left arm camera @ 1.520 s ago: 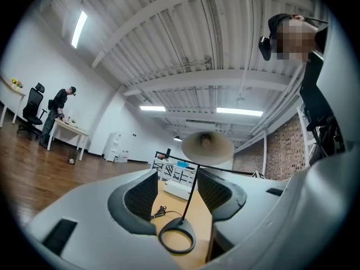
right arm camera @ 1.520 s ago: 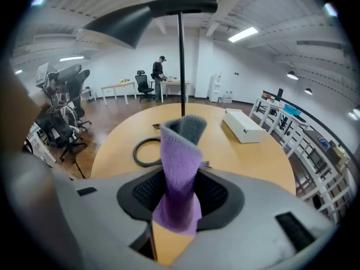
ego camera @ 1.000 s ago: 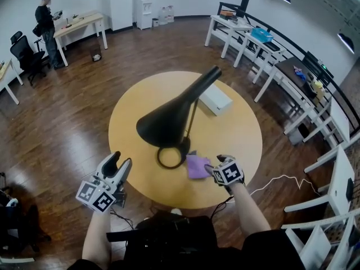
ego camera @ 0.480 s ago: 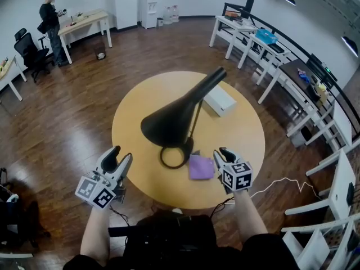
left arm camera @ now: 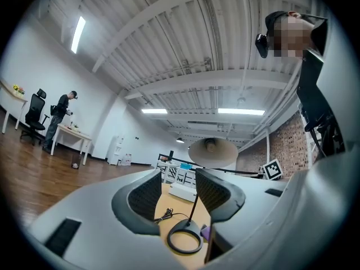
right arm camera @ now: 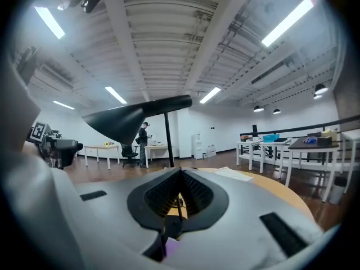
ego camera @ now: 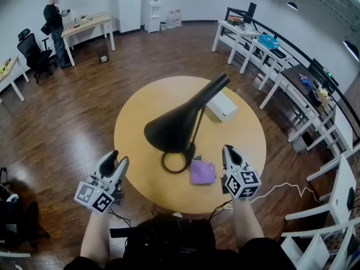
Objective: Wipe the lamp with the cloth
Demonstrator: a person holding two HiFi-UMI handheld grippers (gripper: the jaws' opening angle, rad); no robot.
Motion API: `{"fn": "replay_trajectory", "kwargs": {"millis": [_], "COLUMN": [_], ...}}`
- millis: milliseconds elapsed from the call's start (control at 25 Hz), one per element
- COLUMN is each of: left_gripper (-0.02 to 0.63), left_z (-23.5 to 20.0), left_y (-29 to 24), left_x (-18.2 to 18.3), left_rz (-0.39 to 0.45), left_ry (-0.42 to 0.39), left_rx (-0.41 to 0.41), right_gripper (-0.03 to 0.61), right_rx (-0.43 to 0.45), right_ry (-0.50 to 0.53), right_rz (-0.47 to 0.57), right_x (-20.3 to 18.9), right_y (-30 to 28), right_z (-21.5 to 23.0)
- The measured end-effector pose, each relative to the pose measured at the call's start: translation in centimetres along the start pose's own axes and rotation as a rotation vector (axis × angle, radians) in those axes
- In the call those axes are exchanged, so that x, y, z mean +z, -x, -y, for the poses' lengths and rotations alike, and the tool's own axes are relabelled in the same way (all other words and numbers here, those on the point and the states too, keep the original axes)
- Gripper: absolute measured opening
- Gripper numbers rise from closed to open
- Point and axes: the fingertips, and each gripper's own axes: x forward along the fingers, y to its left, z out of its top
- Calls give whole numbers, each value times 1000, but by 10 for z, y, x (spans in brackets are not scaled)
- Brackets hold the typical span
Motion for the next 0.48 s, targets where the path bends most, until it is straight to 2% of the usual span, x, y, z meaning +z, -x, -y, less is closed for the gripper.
{"fn": "replay_trajectory", "kwargs": {"millis": [480], "left_gripper": [190], "left_z": [-14], "left_y": [4], "left_x": [1], "left_rz": [5], "left_ry": [5], "left_rx": [21], "right_gripper": [2], "right_rx": [14], "right_ry": [-12], "right_rz": [7], "right_x": [0], "right_y": [-9], "right_z": [-7]}}
